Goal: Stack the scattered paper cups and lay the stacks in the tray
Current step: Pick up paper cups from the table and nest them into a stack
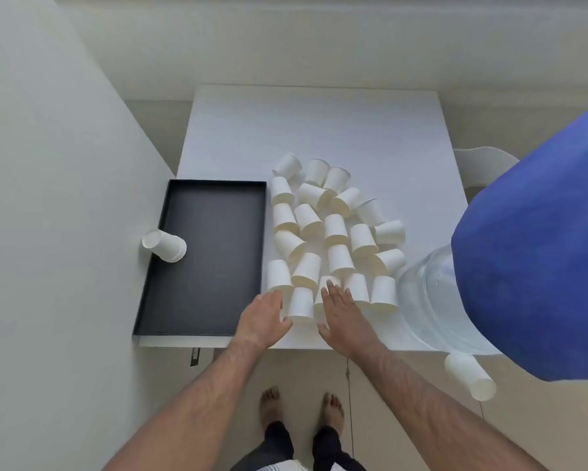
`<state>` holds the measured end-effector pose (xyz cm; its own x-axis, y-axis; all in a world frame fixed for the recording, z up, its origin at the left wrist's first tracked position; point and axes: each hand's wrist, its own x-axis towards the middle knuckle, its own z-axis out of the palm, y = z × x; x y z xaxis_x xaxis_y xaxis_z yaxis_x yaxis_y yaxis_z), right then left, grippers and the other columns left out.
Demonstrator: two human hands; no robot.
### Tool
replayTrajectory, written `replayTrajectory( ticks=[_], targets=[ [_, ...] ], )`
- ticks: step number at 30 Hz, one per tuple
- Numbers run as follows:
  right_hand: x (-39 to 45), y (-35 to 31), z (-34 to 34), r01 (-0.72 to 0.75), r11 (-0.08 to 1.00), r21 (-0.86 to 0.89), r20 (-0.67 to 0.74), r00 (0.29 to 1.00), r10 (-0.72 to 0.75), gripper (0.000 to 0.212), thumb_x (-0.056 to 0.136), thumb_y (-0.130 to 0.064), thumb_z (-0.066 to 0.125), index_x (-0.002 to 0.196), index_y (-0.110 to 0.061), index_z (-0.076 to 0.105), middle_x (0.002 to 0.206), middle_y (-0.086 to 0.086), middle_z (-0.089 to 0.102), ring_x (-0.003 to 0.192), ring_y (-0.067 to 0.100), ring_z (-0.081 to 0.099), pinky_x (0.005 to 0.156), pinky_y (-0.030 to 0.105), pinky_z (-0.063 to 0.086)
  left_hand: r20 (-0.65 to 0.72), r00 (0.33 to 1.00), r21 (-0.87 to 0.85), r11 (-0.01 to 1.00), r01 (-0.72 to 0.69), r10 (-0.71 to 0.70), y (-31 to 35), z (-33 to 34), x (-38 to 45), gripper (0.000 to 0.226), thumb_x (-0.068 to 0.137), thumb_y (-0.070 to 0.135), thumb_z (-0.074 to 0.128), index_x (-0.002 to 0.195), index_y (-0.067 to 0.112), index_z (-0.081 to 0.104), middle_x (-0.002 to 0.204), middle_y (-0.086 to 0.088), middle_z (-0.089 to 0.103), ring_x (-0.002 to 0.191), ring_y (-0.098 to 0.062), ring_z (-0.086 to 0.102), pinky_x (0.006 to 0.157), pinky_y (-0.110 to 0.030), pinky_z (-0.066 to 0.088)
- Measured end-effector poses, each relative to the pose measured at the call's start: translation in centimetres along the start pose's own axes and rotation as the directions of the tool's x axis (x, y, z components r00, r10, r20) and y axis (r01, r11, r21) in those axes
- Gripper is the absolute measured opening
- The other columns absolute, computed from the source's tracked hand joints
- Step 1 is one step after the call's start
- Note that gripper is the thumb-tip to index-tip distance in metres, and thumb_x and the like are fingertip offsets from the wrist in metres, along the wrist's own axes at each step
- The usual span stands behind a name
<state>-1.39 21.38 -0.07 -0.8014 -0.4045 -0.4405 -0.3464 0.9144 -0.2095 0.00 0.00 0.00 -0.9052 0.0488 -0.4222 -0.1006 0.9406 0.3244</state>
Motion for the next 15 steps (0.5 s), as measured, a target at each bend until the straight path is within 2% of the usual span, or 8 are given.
replayTrajectory(
  ticks=[4, 8, 11, 15],
  targets=[
    [-0.4, 0.1, -0.1, 0.02, 1.0, -0.01, -0.046, 0.999, -0.02, 0.076, 0.107, -0.036, 0.046, 0.166, 0.0, 0.015, 0.175, 0.02, 0.01, 0.164, 0.03, 0.006, 0.131, 0.041, -0.007, 0.015, 0.999, -0.005, 1.0, 0.028, -0.028, 1.3, 0.4, 0.4, 0.024, 0.098, 0.04, 0.064, 0.111, 0.021, 0.059, 0.111, 0.006, 0.068, 0.101, -0.02, 0.061, 0.086, -0.037, 0.057],
    [-0.9, 0.2, -0.4, 0.005, 0.999, 0.033, -0.079, 0.997, -0.002, 0.072, 0.103, -0.039, 0.051, 0.165, -0.01, 0.025, 0.169, 0.009, 0.026, 0.157, 0.028, 0.024, 0.131, 0.041, 0.01, -0.04, 0.997, -0.052, 0.997, 0.061, -0.063, 1.6, 1.5, 0.5, 0.022, 0.1, 0.038, 0.067, 0.111, 0.02, 0.061, 0.11, 0.007, 0.067, 0.104, -0.02, 0.06, 0.085, -0.036, 0.056],
    [-1.4, 0.3, -0.3, -0.015, 0.992, 0.124, -0.09, 0.996, 0.026, 0.069, 0.103, -0.037, 0.054, 0.163, -0.015, 0.03, 0.167, 0.004, 0.03, 0.154, 0.027, 0.028, 0.128, 0.039, 0.018, -0.081, 0.993, -0.075, 0.994, 0.084, -0.09, 1.6, 2.1, 0.3, 0.016, 0.102, 0.034, 0.068, 0.107, 0.021, 0.06, 0.106, 0.007, 0.066, 0.098, -0.018, 0.059, 0.083, -0.035, 0.057],
    [-1.8, 0.5, 0.1, -0.009, 0.979, 0.204, -0.112, 0.993, 0.033, 0.066, 0.104, -0.034, 0.053, 0.163, -0.016, 0.029, 0.168, 0.002, 0.028, 0.155, 0.024, 0.025, 0.129, 0.035, 0.013, -0.116, 0.988, -0.089, 0.992, 0.093, -0.103, 1.3, 2.2, -0.2, 0.01, 0.104, 0.03, 0.063, 0.101, 0.021, 0.06, 0.1, 0.008, 0.065, 0.091, -0.017, 0.057, 0.078, -0.035, 0.056]
  ],
)
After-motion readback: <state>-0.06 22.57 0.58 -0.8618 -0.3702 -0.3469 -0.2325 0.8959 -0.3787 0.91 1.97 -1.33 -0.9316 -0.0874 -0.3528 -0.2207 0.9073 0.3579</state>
